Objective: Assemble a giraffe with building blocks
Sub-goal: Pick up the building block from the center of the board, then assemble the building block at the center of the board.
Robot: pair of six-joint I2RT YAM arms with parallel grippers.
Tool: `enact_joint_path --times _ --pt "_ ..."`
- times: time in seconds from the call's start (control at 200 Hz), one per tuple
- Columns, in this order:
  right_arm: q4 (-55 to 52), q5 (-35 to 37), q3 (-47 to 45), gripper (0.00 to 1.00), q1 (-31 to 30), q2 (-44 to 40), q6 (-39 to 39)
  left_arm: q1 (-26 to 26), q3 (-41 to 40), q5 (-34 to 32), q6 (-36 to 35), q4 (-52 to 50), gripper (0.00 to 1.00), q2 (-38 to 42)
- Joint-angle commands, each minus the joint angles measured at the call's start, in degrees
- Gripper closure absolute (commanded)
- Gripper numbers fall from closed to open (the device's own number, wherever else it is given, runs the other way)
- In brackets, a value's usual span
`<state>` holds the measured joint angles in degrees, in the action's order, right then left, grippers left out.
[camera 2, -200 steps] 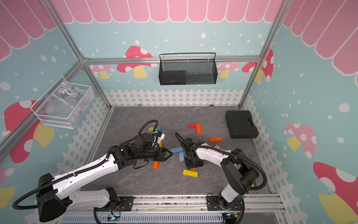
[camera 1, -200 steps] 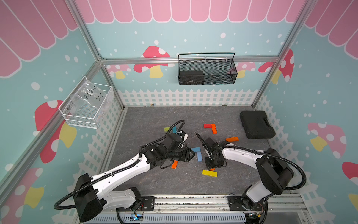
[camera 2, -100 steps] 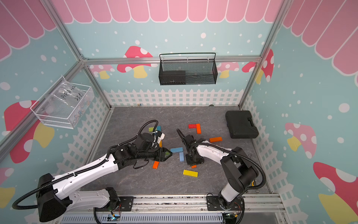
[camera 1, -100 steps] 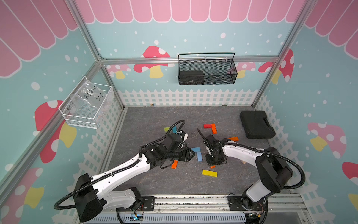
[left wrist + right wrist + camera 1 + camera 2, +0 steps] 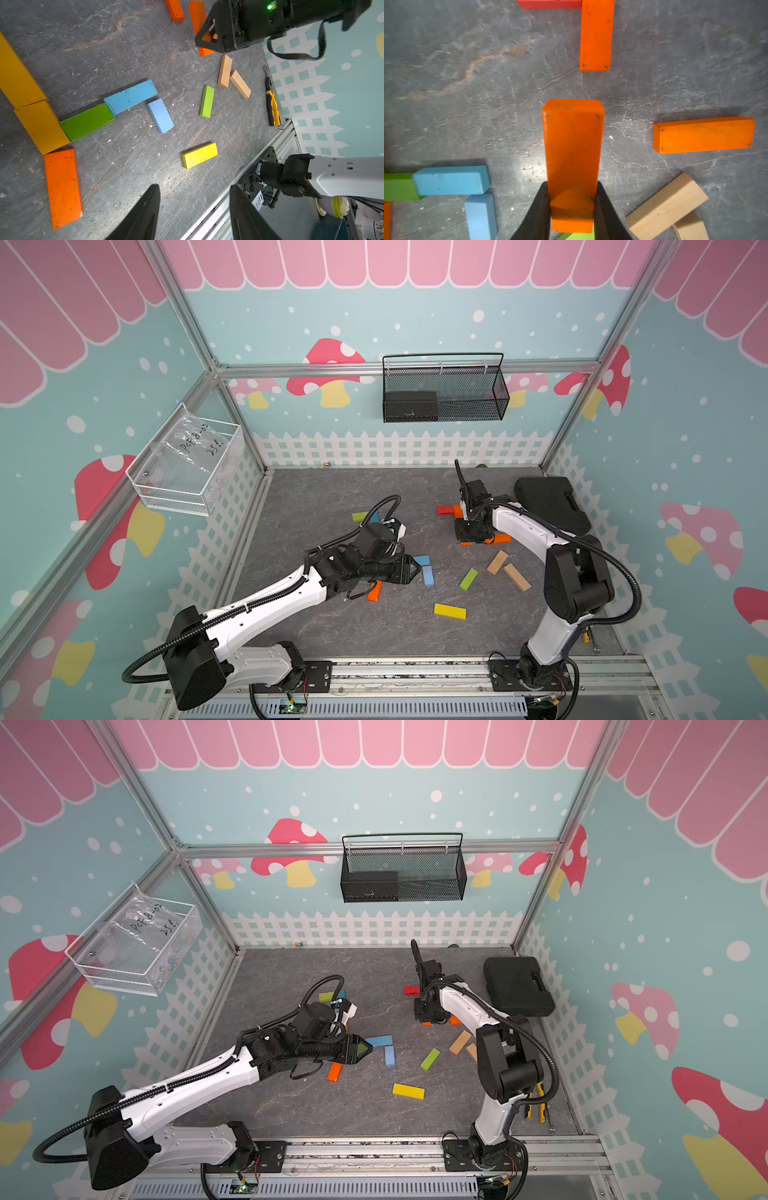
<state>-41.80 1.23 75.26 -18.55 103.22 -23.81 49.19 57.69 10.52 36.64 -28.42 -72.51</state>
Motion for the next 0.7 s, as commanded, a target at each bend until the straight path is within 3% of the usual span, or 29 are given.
enact_joint_path --times 0.0,0.696 --pt "1.2 -0.8 -0.7 0.81 0.9 0.6 1.6 -0.1 1.8 0.1 -1.0 0.4 0.43 -0.6" --pt "5.7 -2.6 -3.9 0.80 3.7 5.1 3.7 -0.5 1.2 0.1 -1.0 0.5 0.43 -1.5"
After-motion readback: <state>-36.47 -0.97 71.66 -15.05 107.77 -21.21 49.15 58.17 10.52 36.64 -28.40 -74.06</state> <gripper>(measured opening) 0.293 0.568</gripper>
